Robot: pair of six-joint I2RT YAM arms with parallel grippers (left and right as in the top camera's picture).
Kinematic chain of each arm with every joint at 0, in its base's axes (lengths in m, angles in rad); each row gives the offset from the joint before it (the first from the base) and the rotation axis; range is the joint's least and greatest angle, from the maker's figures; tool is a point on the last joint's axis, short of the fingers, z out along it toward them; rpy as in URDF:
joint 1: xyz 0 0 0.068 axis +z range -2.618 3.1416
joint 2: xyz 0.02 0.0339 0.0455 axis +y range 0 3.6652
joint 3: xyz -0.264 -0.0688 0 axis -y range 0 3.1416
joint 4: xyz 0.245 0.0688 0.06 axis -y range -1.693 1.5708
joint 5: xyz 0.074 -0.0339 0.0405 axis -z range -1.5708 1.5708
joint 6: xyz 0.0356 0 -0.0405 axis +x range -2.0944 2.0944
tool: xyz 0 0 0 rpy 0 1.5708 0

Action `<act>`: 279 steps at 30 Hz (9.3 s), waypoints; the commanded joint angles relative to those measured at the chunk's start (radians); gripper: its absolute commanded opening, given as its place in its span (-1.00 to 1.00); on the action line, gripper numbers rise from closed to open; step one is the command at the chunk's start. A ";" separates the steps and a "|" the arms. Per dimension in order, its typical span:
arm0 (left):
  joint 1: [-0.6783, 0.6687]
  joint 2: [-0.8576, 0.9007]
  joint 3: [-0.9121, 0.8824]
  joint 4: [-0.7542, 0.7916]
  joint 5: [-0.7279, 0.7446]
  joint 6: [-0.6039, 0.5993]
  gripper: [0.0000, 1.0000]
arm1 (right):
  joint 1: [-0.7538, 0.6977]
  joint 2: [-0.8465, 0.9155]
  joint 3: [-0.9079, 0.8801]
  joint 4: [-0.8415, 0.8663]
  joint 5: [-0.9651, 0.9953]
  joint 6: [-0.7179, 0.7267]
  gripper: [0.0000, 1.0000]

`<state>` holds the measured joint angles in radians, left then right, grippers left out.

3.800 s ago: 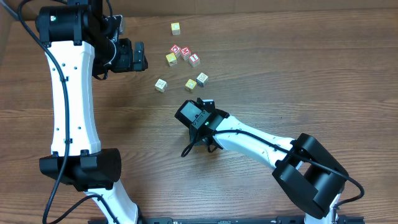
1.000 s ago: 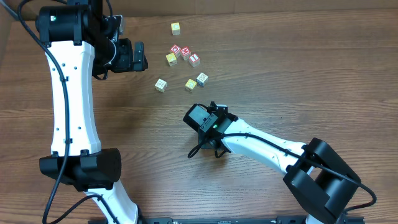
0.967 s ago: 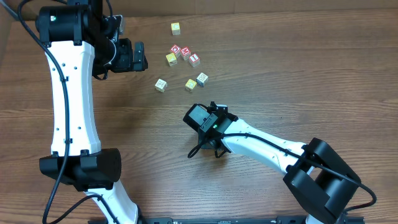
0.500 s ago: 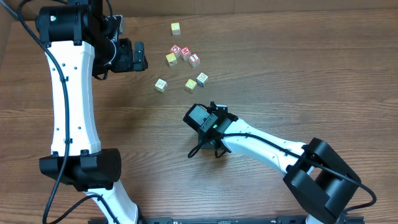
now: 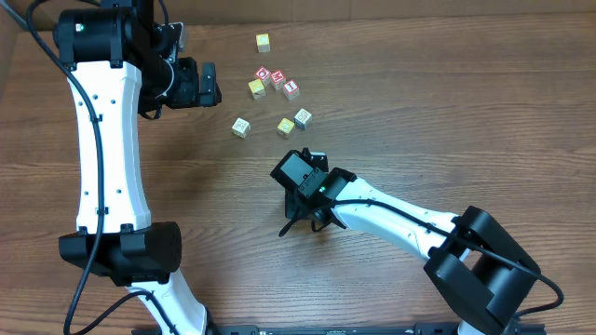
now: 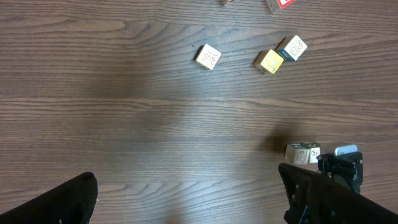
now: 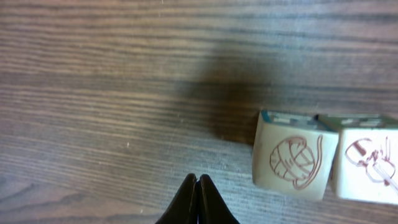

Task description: Flip 5 blocks

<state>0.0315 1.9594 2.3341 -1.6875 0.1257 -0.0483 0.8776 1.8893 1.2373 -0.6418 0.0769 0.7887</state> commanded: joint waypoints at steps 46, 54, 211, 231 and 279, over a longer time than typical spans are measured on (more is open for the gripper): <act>-0.006 0.010 -0.004 -0.002 -0.006 0.011 1.00 | -0.005 -0.016 0.106 -0.124 0.068 -0.089 -0.91; -0.006 0.010 -0.004 -0.002 -0.006 0.011 0.99 | -0.050 -0.023 0.252 -0.179 0.087 -0.204 0.33; -0.006 0.010 -0.004 -0.002 -0.006 0.012 0.99 | 0.157 0.116 0.189 -0.191 -0.033 0.027 -0.92; -0.006 0.010 -0.004 -0.002 -0.006 0.011 0.99 | 0.101 0.116 0.143 -0.131 0.106 0.027 -0.92; -0.006 0.010 -0.004 -0.002 -0.006 0.011 1.00 | 0.103 0.124 0.182 -0.090 0.224 -0.012 -0.92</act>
<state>0.0315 1.9594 2.3341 -1.6875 0.1257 -0.0483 0.9813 2.0296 1.4147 -0.7303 0.2771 0.7815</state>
